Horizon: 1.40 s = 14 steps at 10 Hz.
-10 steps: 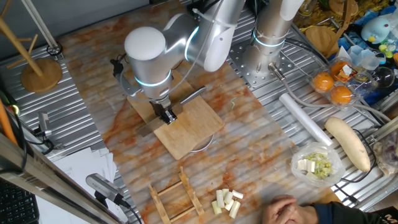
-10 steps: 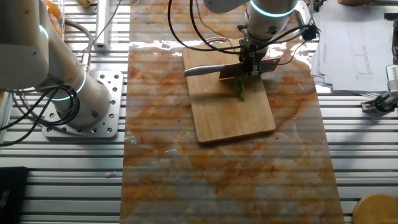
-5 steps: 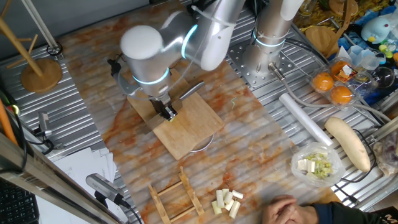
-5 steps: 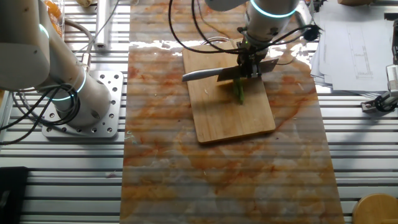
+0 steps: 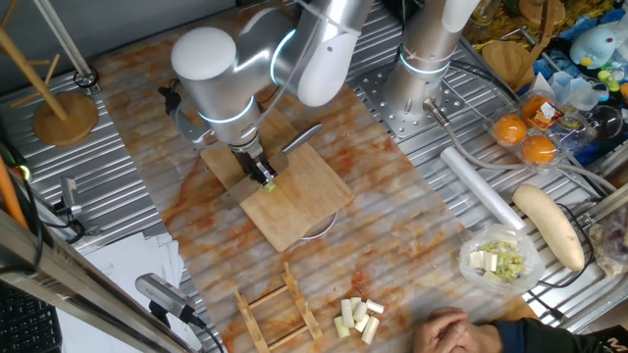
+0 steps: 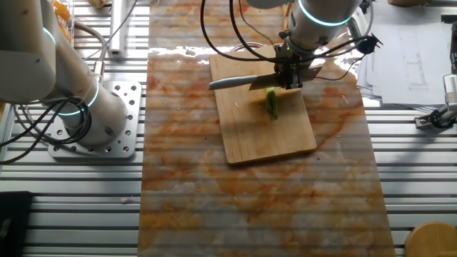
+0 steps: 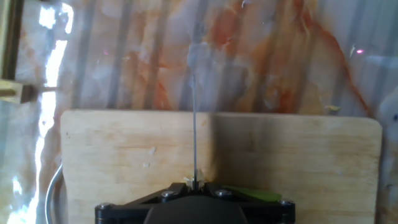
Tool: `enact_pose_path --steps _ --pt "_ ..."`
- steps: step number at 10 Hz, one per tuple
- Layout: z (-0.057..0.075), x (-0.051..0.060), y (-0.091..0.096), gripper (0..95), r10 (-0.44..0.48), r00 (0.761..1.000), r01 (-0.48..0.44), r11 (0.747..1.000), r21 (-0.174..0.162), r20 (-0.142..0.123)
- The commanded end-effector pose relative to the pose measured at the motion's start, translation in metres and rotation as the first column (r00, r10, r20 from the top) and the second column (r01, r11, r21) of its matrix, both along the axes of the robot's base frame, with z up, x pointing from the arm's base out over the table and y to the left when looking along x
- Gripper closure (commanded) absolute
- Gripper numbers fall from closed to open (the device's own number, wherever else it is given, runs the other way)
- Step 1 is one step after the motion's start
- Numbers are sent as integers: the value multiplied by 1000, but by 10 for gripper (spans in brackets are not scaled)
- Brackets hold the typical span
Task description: Chop the scallions
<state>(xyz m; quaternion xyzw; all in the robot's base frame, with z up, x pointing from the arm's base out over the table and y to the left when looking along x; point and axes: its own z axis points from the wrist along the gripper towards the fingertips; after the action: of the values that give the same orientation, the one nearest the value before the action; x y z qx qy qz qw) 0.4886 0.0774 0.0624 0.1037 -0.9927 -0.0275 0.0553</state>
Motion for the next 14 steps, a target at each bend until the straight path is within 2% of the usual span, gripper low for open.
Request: enact_pose_path --steps 1,6,8,9,10,11,14 --pt "1 -2 -2 950 11 1000 -11 1000 -6 7" --pt "-4 -2 -7 950 9 1000 -9 1000 -14 9" --pt "-10 -1 -9 950 9 1000 -8 1000 -20 13" --pt "-18 0 -11 950 9 999 -8 1000 -18 31" --pt "-39 1 -13 950 4 996 -5 1000 9 87" --pt "-52 8 -8 950 -17 995 14 999 28 103" --pt "-55 14 -1 950 -24 995 23 1000 16 98"
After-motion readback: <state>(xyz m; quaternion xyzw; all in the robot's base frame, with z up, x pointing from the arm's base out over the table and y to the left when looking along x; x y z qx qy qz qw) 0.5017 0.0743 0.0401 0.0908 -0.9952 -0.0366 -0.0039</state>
